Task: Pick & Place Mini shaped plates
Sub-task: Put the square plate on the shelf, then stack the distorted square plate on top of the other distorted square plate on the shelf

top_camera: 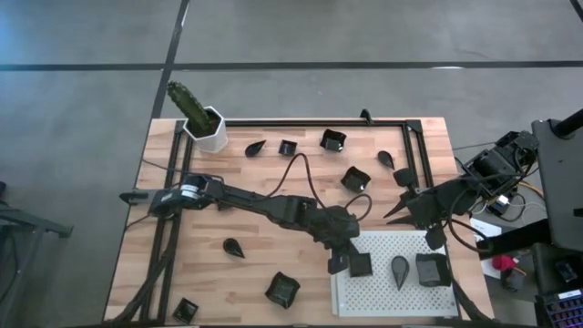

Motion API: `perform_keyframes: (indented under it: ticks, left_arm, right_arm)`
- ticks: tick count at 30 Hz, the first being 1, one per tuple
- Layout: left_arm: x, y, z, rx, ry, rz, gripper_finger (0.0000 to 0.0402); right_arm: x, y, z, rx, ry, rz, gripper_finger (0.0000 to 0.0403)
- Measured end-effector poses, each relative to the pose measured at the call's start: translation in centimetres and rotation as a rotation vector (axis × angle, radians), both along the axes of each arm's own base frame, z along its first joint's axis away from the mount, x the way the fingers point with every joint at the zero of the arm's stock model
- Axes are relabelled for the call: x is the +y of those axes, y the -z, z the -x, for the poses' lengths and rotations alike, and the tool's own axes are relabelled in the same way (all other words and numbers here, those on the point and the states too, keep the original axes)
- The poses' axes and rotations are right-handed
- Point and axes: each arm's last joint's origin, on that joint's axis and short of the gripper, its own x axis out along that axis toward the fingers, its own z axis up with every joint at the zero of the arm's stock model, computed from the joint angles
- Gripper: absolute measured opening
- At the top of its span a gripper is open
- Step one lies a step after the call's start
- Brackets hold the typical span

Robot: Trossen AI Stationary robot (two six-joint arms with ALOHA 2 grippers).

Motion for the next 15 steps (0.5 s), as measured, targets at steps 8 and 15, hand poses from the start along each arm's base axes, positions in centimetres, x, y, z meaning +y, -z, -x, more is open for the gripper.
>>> perform_keyframes:
  ticks: [8,15]
  left_arm:
    - [0.01,0.01,0.0,-0.001,-0.004,-0.004,0.0031]
    - [0.12,0.01,-0.03,-0.011,-0.006,-0.029,0.0067]
  right_arm:
    - [0.0,0.0,0.0,-0.001,-0.001,0.002,0.0061]
    - [0.01,0.0,-0.01,0.0,0.0,0.0,0.0061]
